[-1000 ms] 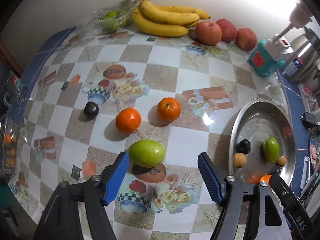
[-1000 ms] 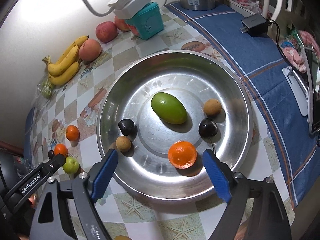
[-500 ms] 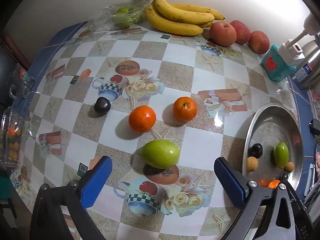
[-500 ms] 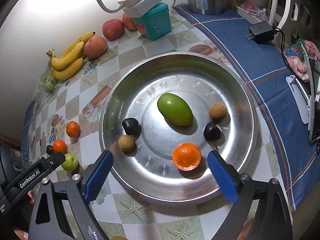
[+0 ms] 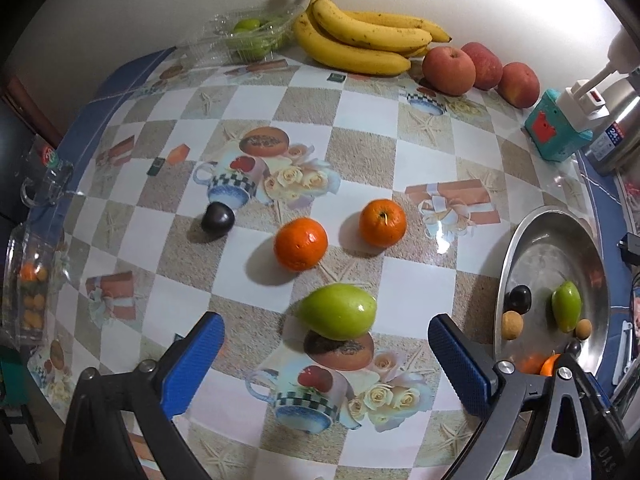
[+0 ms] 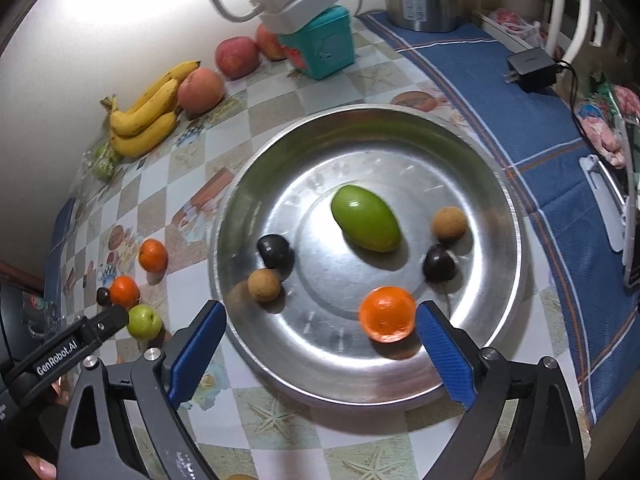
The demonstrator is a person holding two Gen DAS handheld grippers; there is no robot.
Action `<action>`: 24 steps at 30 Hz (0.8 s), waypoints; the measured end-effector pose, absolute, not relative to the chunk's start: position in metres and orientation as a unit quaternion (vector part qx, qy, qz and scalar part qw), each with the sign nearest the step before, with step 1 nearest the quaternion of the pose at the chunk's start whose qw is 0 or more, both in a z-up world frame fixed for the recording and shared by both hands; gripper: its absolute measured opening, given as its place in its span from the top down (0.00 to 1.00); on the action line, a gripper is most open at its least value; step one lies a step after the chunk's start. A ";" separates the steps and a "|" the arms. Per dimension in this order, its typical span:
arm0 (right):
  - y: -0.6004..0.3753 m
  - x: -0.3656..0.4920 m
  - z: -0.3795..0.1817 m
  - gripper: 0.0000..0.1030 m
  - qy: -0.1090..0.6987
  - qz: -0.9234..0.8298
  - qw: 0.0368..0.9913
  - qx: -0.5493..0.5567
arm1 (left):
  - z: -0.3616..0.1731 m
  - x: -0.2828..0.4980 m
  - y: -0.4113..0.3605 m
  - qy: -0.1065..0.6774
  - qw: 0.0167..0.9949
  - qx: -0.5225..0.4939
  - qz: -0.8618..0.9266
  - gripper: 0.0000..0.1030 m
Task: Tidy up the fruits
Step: 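Move both open grippers toward the dark plum and green apple on the table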
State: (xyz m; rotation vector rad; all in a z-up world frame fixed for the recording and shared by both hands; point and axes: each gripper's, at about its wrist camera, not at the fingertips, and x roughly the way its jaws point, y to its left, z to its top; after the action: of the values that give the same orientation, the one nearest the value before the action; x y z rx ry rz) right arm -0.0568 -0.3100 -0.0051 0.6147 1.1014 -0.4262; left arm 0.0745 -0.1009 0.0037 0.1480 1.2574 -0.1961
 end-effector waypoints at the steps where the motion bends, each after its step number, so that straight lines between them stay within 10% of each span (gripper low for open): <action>1: -0.307 -0.055 -0.005 0.07 0.512 -0.193 0.788 0.283 | 0.006 0.076 -0.099 0.583 0.804 0.072 -0.092 0.00; 24: -0.212 -0.009 0.000 0.07 0.518 -0.078 0.820 0.232 | 0.021 0.117 0.000 0.548 0.829 0.109 -0.013 0.00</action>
State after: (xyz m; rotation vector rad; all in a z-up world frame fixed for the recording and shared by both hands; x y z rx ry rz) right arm -0.0091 -0.2124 0.0003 0.4931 1.1021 -0.1663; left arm 0.1175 0.0004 0.0209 0.2312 1.1634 -0.0269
